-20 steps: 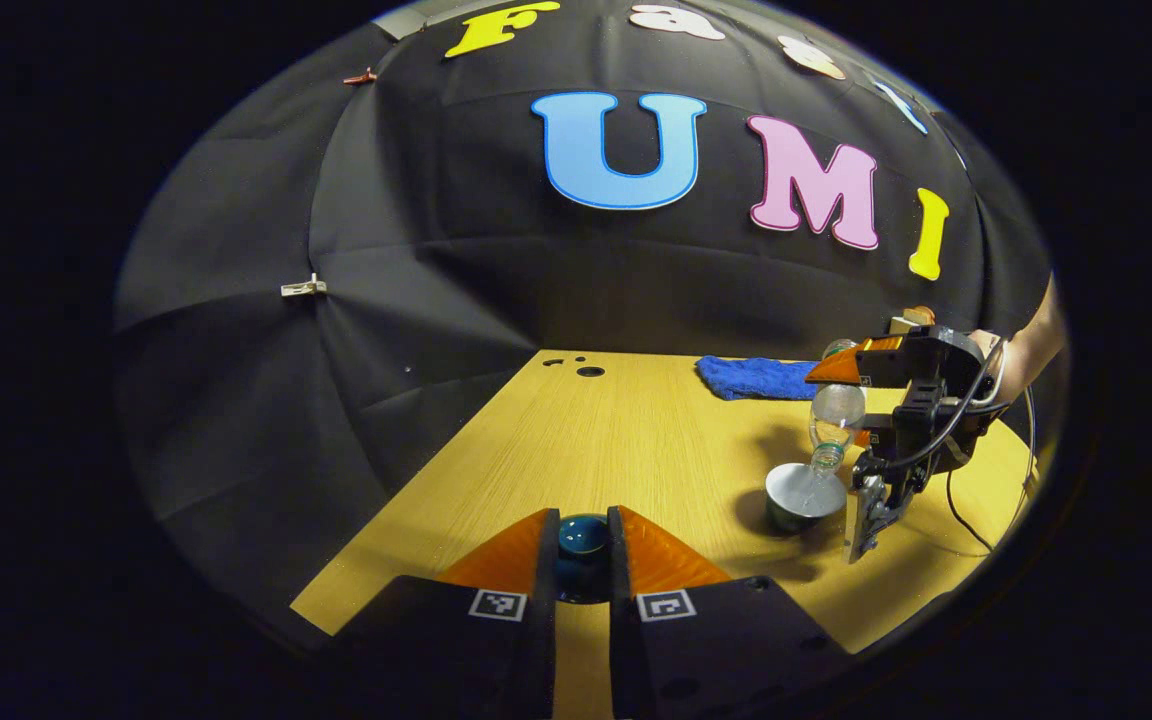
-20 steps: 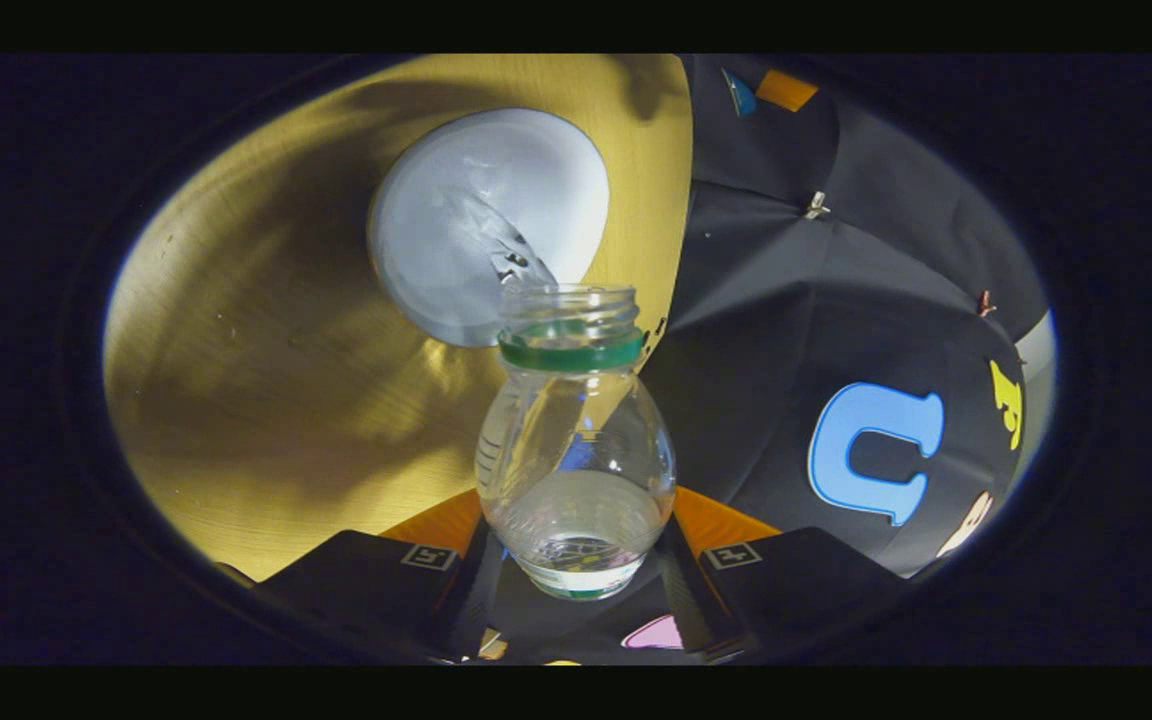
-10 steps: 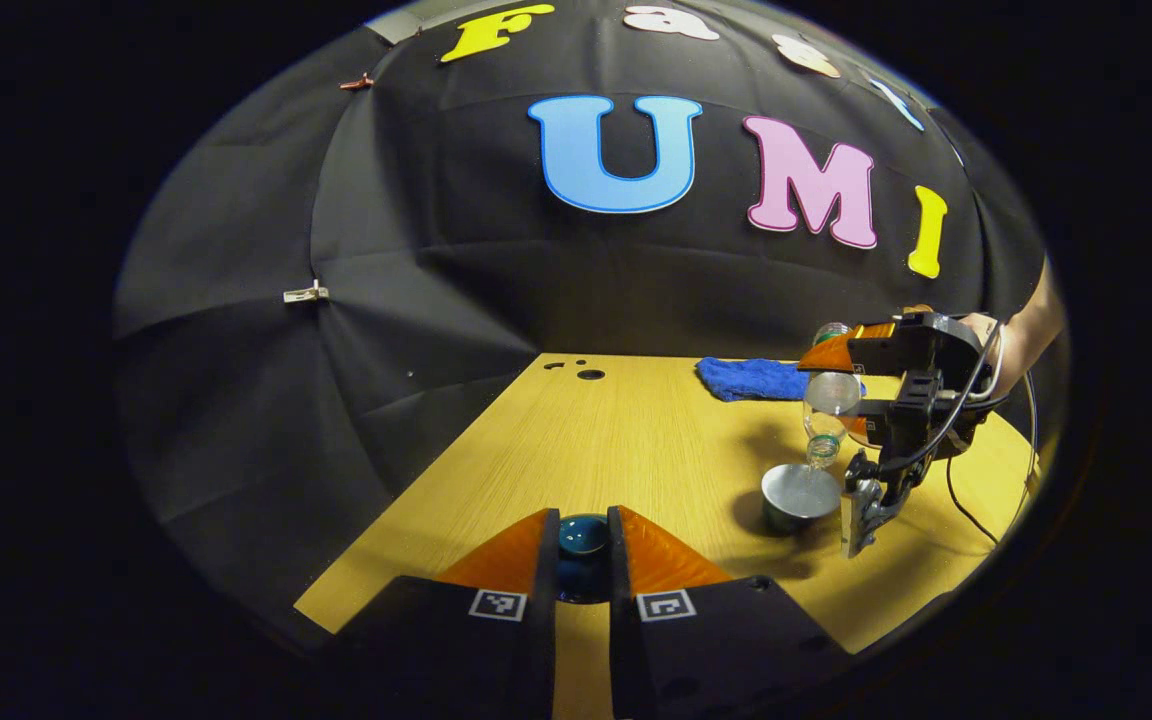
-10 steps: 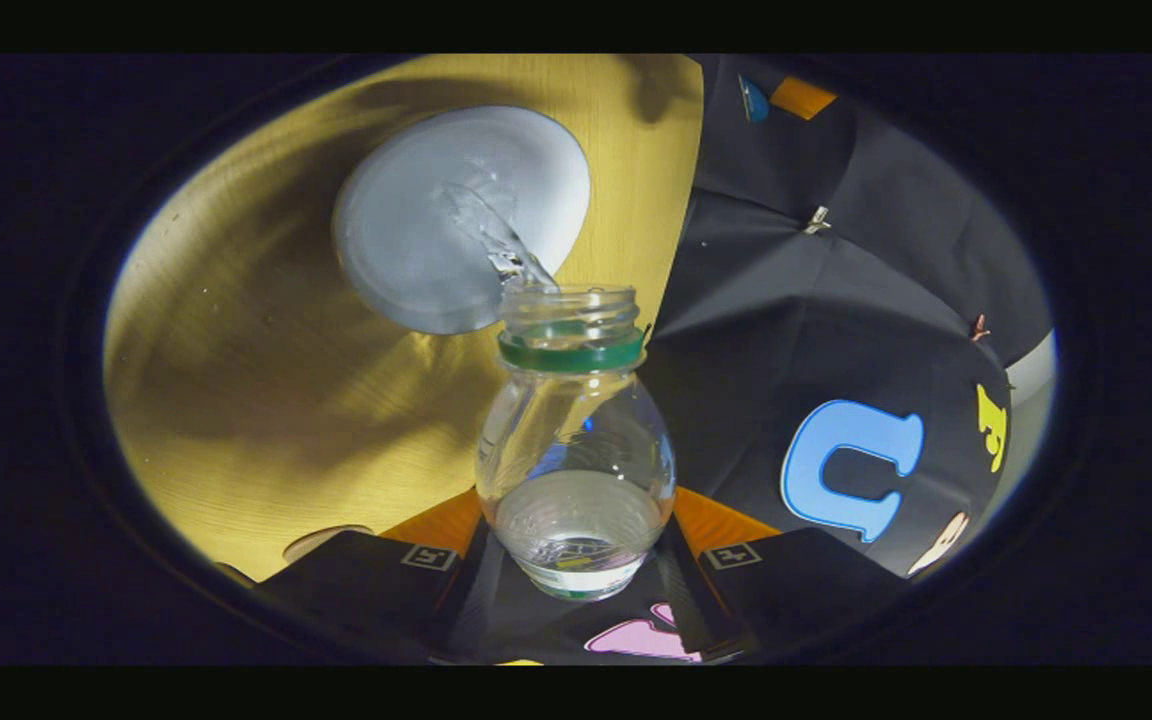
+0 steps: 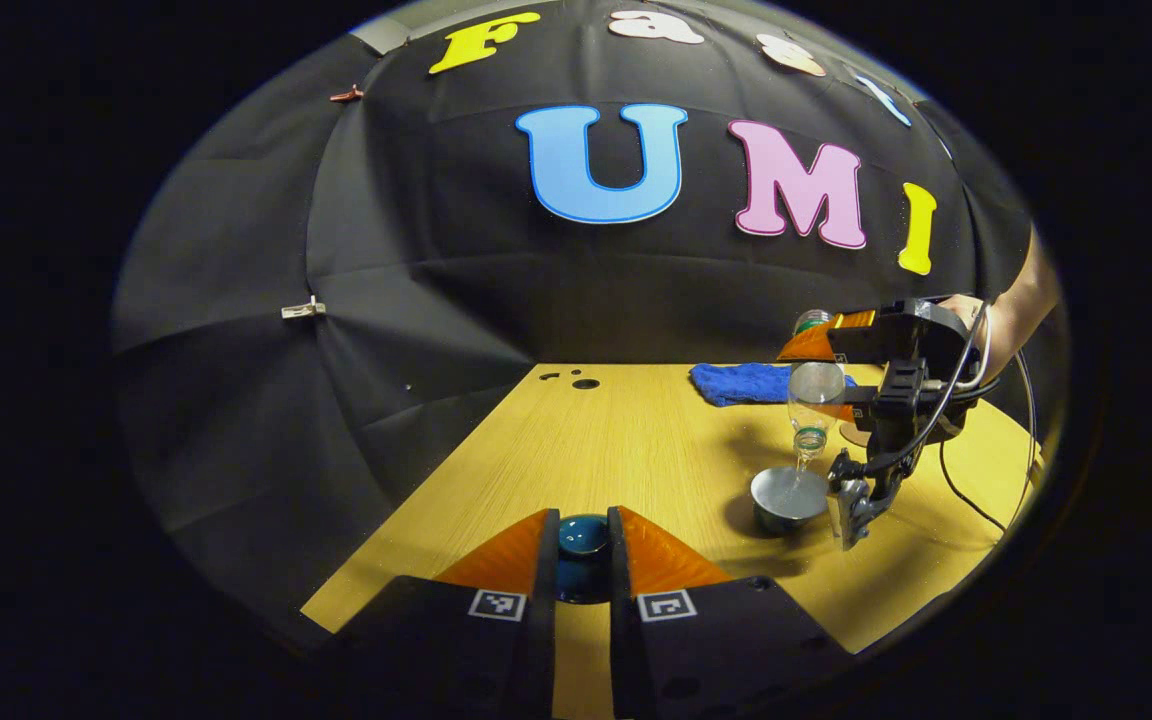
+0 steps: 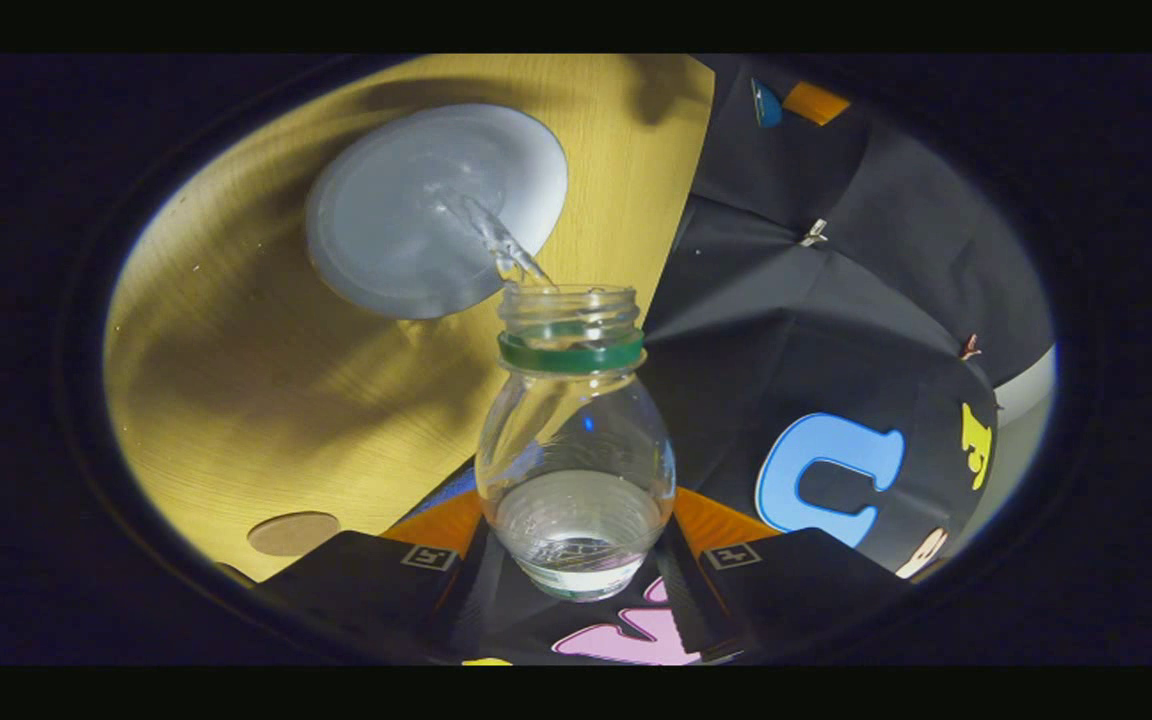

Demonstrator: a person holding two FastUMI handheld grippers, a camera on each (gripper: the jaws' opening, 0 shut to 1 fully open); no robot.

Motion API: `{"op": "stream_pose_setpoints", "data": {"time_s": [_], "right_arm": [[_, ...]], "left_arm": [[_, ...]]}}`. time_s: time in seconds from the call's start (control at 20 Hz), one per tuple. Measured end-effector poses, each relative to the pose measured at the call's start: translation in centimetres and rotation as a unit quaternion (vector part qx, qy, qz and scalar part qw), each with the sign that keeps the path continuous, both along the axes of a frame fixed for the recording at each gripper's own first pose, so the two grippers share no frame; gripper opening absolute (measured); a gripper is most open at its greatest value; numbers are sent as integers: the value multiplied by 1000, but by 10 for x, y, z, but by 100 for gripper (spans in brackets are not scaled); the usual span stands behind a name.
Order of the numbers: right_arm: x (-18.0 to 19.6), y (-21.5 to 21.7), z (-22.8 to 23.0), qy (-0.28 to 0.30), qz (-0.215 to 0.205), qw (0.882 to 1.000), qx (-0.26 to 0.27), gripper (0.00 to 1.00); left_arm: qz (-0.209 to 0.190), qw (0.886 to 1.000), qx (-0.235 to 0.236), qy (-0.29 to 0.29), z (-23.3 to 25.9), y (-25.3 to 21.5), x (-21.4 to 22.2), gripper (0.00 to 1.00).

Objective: Open the teacup lid with one hand, grasp the water bottle and pour water into the teacup with the other hand; after pouring, place the water bottle on the coaster and then close the teacup lid.

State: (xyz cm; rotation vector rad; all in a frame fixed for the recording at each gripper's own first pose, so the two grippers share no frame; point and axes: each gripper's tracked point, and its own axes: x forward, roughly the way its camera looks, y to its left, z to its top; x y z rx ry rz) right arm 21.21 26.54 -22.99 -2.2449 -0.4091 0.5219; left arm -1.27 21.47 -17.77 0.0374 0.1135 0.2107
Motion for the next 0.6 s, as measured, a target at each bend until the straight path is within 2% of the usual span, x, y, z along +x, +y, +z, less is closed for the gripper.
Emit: {"op": "stream_pose_setpoints", "data": {"time_s": [0.2, 0.25, 0.6], "right_arm": [[-1, 5, 1, -5, 13, 1000, -12, 73], [-1, 6, 2, -5, 17, 1000, -14, 74], [-5, 15, 5, -15, 46, 998, -35, 74]], "left_arm": [[2, 1000, -8, -4, 3, -1, 3, 23], [2, 1000, -8, -4, 3, 0, 3, 27], [-5, 1000, -15, -13, 7, 0, 1, 27]]}}
